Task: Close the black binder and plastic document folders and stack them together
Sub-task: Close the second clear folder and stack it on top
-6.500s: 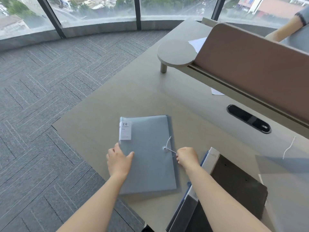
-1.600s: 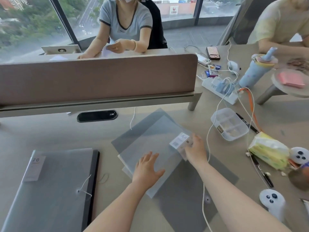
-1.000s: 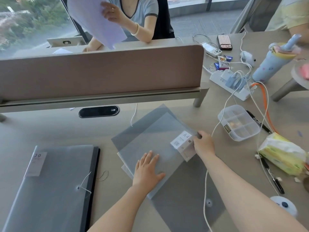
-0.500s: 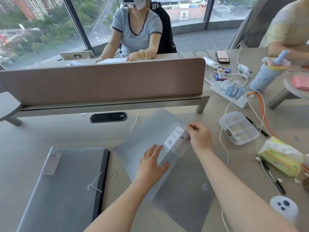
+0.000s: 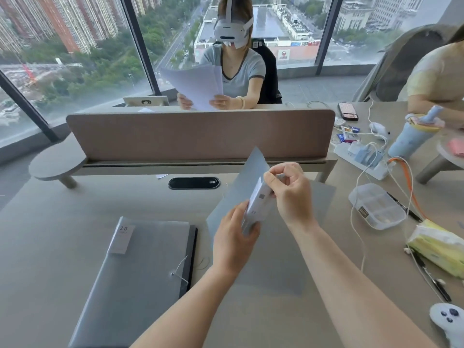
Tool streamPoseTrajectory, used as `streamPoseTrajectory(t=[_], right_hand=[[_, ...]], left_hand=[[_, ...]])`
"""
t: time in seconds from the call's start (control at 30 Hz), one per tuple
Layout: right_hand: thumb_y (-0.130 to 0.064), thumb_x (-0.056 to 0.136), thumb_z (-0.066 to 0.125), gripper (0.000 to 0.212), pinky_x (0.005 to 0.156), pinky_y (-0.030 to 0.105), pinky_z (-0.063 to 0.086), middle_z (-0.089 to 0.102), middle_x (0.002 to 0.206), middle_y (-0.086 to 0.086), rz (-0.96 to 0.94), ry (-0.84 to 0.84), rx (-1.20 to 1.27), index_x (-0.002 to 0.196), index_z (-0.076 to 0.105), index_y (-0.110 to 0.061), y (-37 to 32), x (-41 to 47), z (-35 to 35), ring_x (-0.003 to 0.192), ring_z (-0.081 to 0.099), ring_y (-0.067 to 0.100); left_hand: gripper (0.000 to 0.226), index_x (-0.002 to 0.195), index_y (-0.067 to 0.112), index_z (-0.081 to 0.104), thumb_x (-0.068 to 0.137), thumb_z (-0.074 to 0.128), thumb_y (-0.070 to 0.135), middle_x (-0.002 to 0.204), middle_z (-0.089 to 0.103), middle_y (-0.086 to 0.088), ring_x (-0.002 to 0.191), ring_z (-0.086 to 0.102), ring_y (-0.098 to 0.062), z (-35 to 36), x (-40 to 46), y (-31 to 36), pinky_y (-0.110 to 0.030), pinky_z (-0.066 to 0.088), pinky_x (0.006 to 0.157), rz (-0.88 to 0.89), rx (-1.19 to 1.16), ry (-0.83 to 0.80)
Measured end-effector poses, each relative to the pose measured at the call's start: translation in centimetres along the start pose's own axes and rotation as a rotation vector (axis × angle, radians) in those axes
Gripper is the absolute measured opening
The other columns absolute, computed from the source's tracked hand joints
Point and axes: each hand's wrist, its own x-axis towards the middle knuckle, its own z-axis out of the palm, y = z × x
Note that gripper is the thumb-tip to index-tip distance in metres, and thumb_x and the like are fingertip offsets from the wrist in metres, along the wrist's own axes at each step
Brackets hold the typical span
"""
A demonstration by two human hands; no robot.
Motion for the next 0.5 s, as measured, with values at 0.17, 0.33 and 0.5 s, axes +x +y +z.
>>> streamPoseTrajectory(t=[0.17,0.33,0.5], right_hand=[[-0.019,0.082,0.067,0.022,0.071,0.032,0.046,0.058,0.109,-0.014,-0.132,-0.065,-0.009,0.066,0.061,-0.034,-3.3,-1.3,3.4,0.084,0.055,0.017],[-0.019,0.087,0.064,0.016,0.073,0.039,0.051,0.067,0.114,-0.01,-0.175,-0.169,0.003,0.074,0.058,-0.025,-5.6,-2.0,6.2,0.077,0.056,0.013],[-0.013,0.092,0.058,0.011,0.062,0.041,0.047,0.066,0.102,-0.012,-0.188,-0.191,0.001,0.098,0.059,-0.022,-6.3,-2.5,8.0,0.062,0.046,0.032]], left_hand=[[0.038,0.123,0.025,0.062,0.086,0.059,0.029,0.114,0.067,0.011,0.101,0.062,-0.012,-3.7,-0.2,-0.3,-0.032,0.051,0.079,0.05,-0.096,0.143],[0.014,0.083,0.014,0.057,0.089,0.059,0.026,0.069,0.05,0.009,0.062,0.041,-0.017,-6.9,0.3,-1.3,-0.029,0.037,0.056,0.067,-0.125,0.237],[0.031,0.069,0.024,0.039,0.091,0.061,0.024,0.056,0.039,0.007,0.056,0.031,-0.016,-9.8,0.7,-2.3,-0.027,0.028,0.05,0.023,-0.171,0.232]])
